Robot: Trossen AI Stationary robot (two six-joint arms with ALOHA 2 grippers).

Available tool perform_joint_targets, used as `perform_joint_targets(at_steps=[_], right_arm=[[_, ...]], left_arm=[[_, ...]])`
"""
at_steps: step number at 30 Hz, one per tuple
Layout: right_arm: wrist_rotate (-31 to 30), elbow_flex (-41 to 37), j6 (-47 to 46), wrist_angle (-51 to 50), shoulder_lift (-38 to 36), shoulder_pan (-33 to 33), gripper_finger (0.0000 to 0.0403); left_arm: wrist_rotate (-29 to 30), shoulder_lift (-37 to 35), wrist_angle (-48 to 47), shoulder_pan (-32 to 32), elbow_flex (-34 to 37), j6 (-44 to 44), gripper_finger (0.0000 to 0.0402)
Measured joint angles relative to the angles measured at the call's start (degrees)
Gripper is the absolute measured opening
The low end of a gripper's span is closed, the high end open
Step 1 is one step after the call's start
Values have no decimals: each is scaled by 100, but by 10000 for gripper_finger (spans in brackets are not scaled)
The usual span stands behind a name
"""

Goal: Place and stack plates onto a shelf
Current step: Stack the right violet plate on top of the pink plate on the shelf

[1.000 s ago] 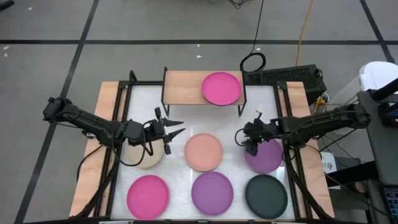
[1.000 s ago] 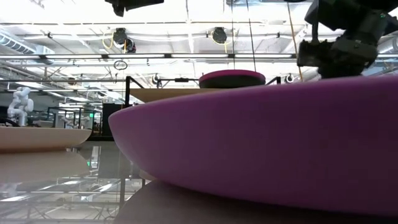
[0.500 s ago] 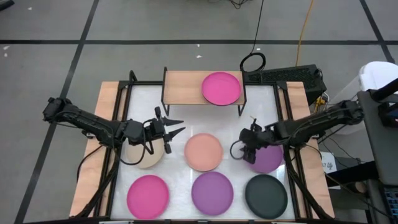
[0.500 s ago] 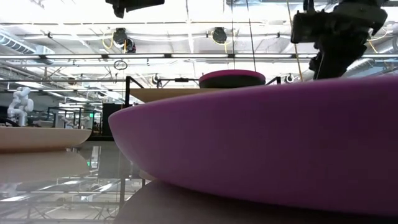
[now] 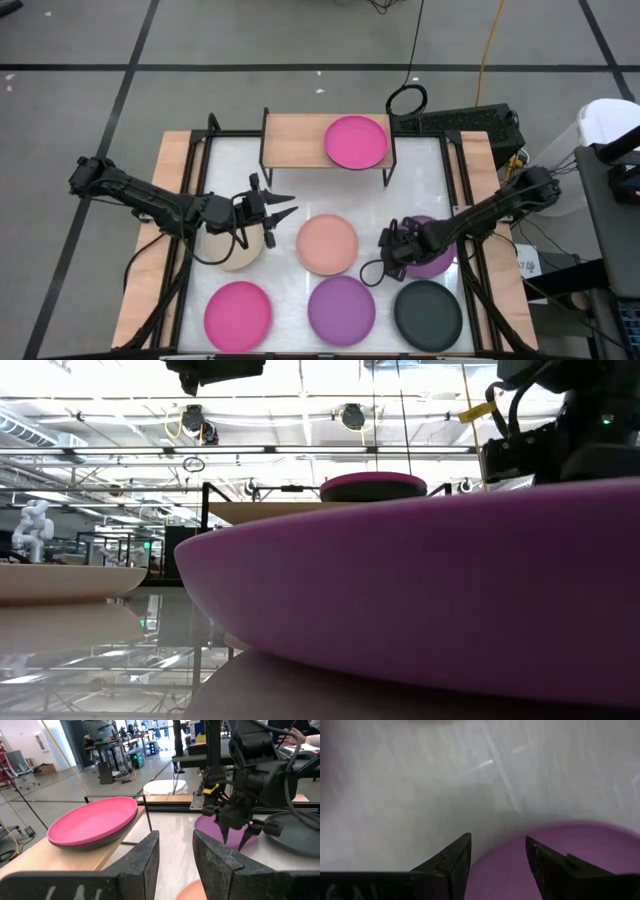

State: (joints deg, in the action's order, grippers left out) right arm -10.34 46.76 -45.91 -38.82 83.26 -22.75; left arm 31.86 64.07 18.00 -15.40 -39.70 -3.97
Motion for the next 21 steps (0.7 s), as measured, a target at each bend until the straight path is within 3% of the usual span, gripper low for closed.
perform_joint_targets(at_steps=[13, 17, 21], right_arm=[[-21, 0, -438, -379, 31, -4, 164], [-32, 0, -429, -517, 31, -2, 122], [-15, 0, -221, -521, 31, -6, 44]], left_arm=[[0, 0, 2, 0, 0, -41, 124], [0, -1, 2, 0, 0, -63, 124], [0, 0, 2, 0, 0, -51, 124]])
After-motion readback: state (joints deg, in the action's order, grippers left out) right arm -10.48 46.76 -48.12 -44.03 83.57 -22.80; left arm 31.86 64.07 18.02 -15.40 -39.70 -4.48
